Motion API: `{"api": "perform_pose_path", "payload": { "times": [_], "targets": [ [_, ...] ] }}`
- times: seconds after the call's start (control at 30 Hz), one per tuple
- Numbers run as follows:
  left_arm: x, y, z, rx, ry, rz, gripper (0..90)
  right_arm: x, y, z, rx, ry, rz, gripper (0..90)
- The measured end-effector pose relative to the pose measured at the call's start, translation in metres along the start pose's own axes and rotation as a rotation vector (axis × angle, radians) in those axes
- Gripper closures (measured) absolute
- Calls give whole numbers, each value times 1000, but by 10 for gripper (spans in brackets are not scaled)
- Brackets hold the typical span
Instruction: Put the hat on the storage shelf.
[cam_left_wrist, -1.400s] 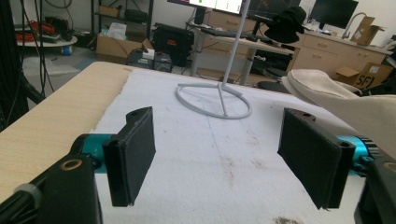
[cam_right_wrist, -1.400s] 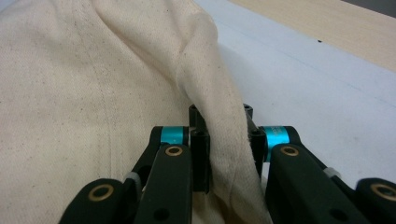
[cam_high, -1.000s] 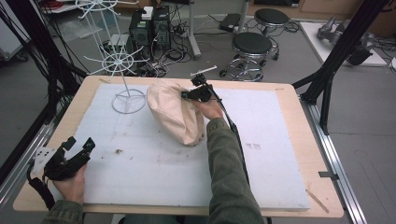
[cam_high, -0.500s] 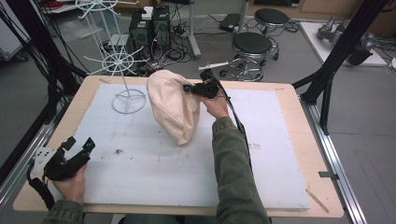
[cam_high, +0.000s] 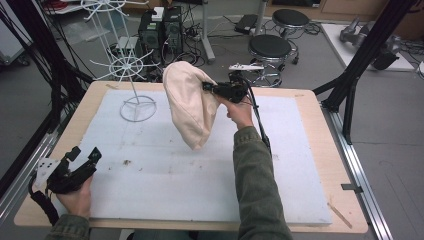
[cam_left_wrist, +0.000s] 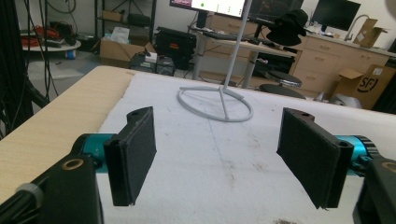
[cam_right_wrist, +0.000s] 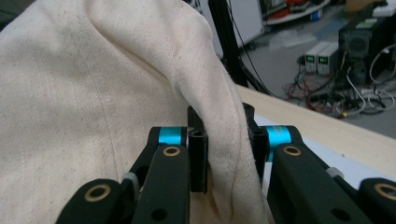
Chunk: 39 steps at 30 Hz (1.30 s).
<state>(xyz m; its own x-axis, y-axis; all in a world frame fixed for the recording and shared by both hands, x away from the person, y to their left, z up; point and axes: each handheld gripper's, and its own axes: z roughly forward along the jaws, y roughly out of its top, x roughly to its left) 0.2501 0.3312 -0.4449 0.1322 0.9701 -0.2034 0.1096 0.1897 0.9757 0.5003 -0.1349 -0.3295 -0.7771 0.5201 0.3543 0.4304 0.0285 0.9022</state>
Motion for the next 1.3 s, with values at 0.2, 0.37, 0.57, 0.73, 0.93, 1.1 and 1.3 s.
{"api": "perform_pose_path", "payload": {
  "times": [0.2,0.37,0.57,0.73,0.93,1.1,1.3],
  "targets": [
    [-1,0,-1,-2,4,7,279,7,11,-13,-62,25,-11,767],
    [-1,0,0,-4,5,6,279,13,22,-19,-69,12,-39,765],
    [-1,0,-1,-9,3,4,279,27,47,-21,-75,14,-94,760],
    [0,0,0,-10,6,1,278,36,64,-15,-81,23,-129,757],
    [0,0,0,-10,5,3,278,44,75,-7,-77,33,-148,756],
    [1,1,-1,-13,4,12,279,53,90,1,-84,40,-170,755],
    [2,0,1,-2,-4,-7,279,66,114,13,-88,53,-206,754]
  ]
}}
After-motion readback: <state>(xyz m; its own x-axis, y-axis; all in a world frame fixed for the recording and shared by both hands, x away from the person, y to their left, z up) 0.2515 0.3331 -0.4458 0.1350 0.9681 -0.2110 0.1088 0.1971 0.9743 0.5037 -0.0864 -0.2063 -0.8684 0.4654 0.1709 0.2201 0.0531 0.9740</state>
